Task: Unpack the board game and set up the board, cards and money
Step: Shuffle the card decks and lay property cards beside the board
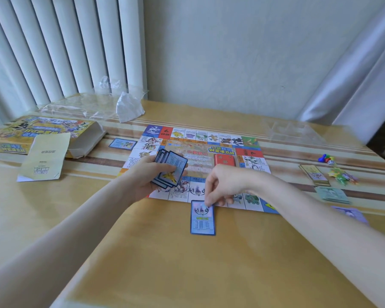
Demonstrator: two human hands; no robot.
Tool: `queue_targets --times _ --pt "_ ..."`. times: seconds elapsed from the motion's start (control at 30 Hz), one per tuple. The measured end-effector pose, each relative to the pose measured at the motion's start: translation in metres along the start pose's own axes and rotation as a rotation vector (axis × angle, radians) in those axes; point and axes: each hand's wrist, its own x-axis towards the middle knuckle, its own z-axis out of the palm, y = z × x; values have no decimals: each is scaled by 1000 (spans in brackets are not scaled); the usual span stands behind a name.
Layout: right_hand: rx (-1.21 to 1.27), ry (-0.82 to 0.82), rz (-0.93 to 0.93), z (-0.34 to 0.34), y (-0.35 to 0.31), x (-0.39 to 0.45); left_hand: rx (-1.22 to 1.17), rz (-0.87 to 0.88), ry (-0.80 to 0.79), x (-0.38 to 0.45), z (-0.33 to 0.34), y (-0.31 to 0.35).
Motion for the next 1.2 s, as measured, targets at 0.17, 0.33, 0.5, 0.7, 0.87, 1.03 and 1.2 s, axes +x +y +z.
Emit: queue_targets --times 0.17,0.33,0.5,0.7,0.87,1.03,1.2 --pt "-50 49 -38 10 -7 -6 -87 -10 16 -5 4 -5" --pt "-171 82 -30 15 -9 -2 -168 -19 -42 -10 3 -5" --pt "-341 127 -46 19 -14 0 -166 -32 -41 -9 2 -9" --pt "15 336 -113 3 -14 0 -99 -24 -45 -12 7 -13" --pt "396 252 -97 3 -18 8 -120 14 13 -9 13 -13" --pt "510 240 -70 10 -18 22 -185 -5 3 -9 11 -18" --pt "609 266 -91 12 -30 44 -245 10 13 -10 -13 -9"
